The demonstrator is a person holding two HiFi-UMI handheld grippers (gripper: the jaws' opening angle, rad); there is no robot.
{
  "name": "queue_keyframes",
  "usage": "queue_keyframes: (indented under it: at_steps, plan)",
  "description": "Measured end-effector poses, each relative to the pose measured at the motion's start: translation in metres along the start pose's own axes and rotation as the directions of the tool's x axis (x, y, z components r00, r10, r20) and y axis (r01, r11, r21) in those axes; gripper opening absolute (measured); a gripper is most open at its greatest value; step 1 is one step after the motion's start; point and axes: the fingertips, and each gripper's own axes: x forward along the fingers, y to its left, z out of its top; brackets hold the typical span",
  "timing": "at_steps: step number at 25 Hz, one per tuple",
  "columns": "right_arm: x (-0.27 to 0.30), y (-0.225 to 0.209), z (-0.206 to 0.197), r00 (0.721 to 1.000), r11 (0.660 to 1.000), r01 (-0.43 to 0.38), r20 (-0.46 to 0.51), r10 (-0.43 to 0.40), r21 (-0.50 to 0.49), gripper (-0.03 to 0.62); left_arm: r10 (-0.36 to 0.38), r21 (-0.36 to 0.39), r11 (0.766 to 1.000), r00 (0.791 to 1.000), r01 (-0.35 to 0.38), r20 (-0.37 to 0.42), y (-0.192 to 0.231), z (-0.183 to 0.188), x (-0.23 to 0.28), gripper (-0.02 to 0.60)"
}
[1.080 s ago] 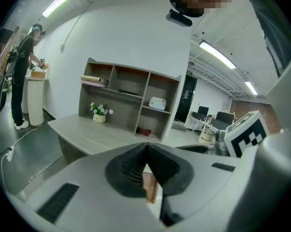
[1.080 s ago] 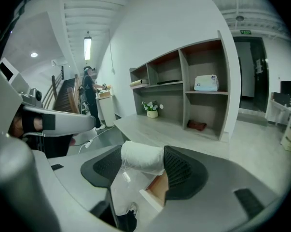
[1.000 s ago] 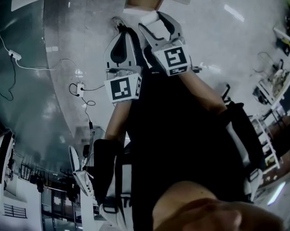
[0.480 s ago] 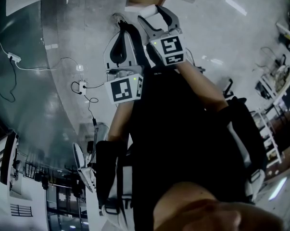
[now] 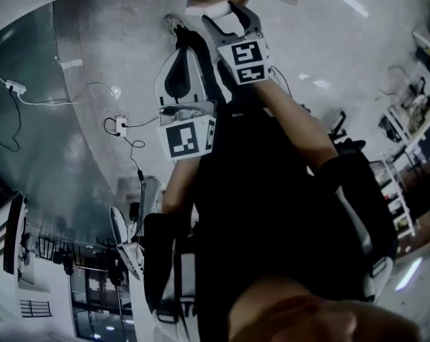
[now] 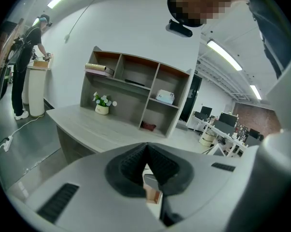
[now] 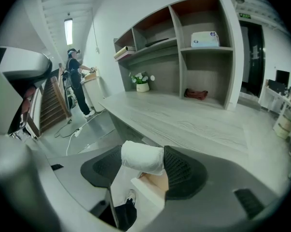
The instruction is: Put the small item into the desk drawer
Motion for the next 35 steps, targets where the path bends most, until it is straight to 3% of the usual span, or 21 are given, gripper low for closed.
queue_keyframes:
  at_steps: [21, 35]
  plan:
    - [0.093, -0.030, -0.096, 0.975, 0.997, 0.079, -0.209, -0.077, 0.002, 0.270, -0.032, -0.017, 0.999, 0.998, 0.031, -0.052, 0.011, -0.023, 0.024, -0.002]
    - [0.135, -0.032, -0.139, 0.956, 0.993, 0.118, -0.275, -0.105, 0.031, 0.269, -0.059, -0.036, 0.998, 0.996, 0.056, -0.074, 0.018, -0.039, 0.033, -0.002]
